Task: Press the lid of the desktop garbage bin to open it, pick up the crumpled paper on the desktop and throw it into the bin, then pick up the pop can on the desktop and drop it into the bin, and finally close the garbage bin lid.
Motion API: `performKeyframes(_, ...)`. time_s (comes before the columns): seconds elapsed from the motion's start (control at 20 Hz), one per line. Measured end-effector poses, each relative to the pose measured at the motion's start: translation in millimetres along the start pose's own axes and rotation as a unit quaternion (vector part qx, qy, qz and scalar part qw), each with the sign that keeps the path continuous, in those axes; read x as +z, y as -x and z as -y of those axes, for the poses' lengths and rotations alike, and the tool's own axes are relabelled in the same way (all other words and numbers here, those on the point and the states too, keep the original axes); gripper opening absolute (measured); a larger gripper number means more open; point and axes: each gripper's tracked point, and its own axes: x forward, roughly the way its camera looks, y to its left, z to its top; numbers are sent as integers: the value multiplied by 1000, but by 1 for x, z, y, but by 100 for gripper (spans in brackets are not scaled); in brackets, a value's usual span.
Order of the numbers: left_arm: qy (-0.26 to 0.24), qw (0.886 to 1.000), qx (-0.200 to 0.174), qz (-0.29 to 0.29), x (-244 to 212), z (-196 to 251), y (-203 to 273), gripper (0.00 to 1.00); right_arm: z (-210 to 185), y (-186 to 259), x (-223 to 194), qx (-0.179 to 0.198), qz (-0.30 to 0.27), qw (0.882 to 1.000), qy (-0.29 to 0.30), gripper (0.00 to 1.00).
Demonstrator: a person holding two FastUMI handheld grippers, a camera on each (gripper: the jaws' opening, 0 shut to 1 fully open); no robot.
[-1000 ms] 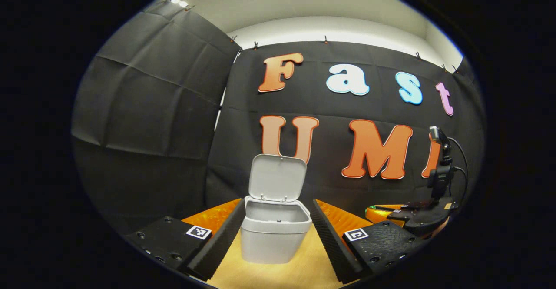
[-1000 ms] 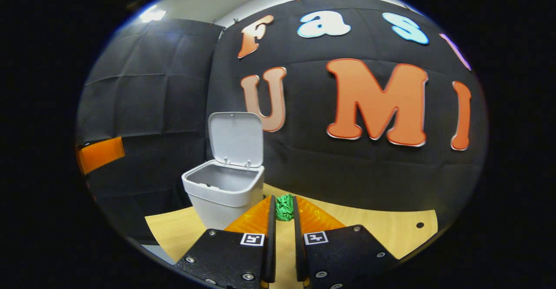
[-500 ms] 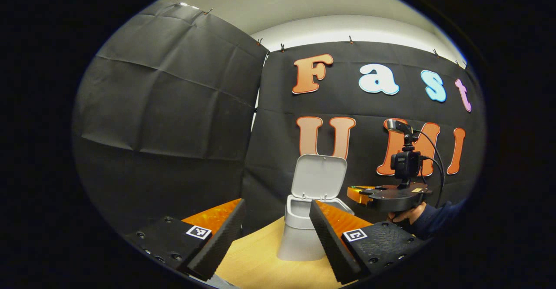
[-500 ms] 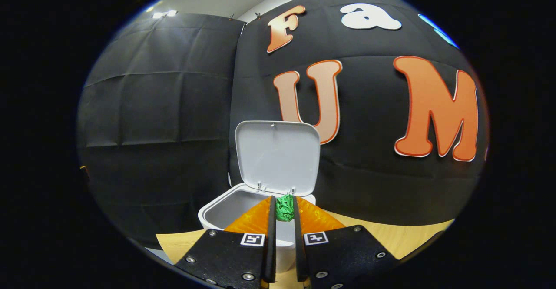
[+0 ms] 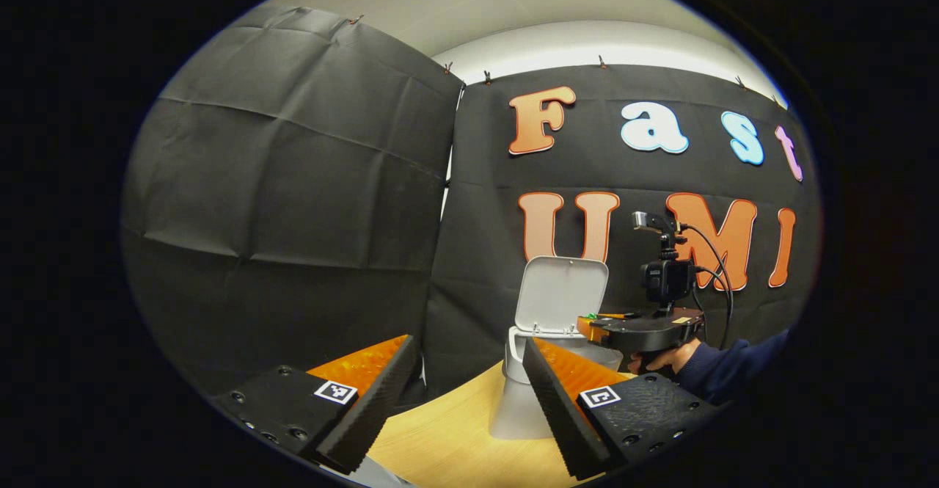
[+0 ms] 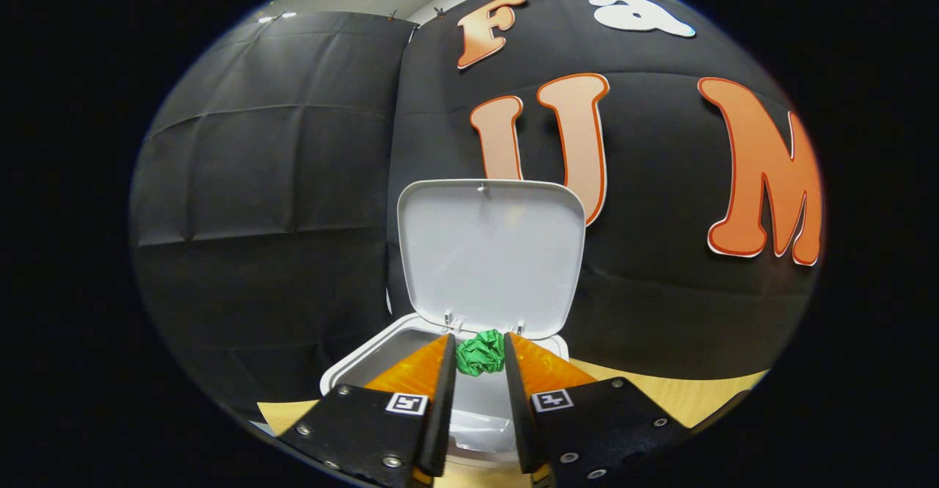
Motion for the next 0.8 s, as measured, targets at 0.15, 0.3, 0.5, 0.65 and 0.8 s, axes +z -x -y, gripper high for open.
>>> performKeyframes(0.15,3,1000,-7,-5,-5,5,-4,94,-1,1,-4,6,-3,1000,-9,63)
performKeyframes(0.3,5,1000,-25,-13,-12,22,-9,92,8,16,-9,2,-3,1000,-17,98)
performKeyframes(0.5,-2,998,-63,-20,-22,57,-15,94,39,55,-12,-26,9,1000,-14,94)
performKeyframes(0.65,-7,995,-97,-25,-30,89,-18,94,66,96,-15,-49,17,999,-14,94)
performKeyframes(0.8,-10,990,-134,-35,-41,124,-22,94,99,144,-18,-86,25,996,3,94)
